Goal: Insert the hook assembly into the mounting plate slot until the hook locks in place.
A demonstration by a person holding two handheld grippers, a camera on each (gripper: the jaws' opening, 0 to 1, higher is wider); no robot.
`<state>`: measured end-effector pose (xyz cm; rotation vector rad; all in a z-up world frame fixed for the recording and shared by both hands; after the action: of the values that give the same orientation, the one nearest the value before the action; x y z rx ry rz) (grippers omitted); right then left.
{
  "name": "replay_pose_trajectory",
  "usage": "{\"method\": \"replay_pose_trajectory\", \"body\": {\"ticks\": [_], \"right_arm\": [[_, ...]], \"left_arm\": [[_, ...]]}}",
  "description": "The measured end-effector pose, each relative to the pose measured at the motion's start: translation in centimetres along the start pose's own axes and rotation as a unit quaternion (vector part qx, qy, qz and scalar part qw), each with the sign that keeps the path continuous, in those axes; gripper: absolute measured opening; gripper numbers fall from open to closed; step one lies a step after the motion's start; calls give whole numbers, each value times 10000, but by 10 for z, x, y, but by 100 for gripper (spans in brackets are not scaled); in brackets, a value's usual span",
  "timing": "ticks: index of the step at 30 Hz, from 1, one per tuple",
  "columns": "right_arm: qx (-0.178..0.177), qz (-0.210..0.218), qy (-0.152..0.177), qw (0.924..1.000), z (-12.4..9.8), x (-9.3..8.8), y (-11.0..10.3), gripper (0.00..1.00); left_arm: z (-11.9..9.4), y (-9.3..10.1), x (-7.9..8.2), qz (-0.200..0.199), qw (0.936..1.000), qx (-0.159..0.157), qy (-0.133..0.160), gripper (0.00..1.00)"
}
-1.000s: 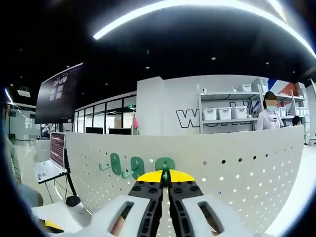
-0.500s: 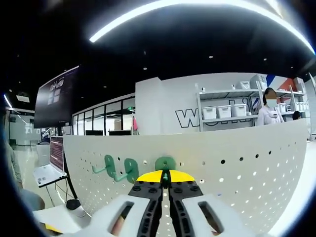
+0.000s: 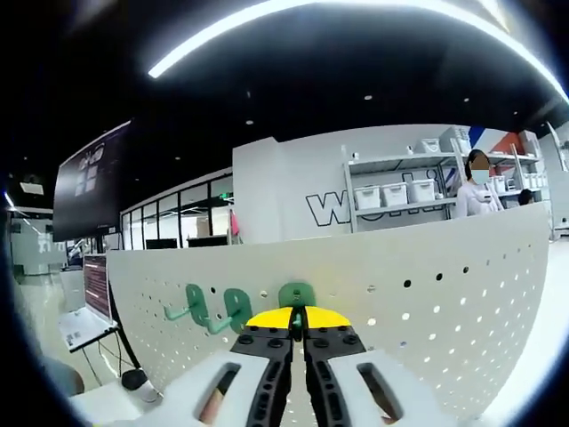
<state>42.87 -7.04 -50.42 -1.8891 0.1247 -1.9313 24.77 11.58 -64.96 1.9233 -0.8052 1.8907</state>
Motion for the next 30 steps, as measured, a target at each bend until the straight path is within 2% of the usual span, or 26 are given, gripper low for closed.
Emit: {"method": "replay_pose_trajectory", "body": {"ticks": [7,10,14,21,24,26,30], "right_arm": [[-553,456,121,9974,2,-3,-6,1],[-637,309,102,9974,2,-3,-7,1],[-713,385,109,9967,2,-4,-8,1],[-519,307,16,9982,0,-1,-5,2],[-381,250,20,9990,-2,-1,-7,11],[-323,-52,-114,9994,-4,-2,-7,12],[-182,-24,-102,9998,-9,-2,-6,18]], "left_arm": [[0,-2,0,-156,9999,42,46,73],[-1,-2,1,-161,9998,48,65,73],[-2,-3,2,-152,9998,68,73,73],[-3,-5,2,-153,9998,112,76,73],[-3,-5,2,-133,9998,113,73,73],[-3,-6,2,-202,9997,131,83,73],[-3,-9,1,-241,9995,193,77,73]]}}
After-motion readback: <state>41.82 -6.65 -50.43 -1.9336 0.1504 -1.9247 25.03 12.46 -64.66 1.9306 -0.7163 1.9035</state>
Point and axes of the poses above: the point that each gripper's makers call its tool centre point, and the gripper's own axes: z roughly forward along the fingers, y roughly to its right, x roughly out of its top, the point moved 7 cm from there along -z, roughly backward along the fingers, and after that the axes turned 14 degrees about z, right-handed, at the moved point
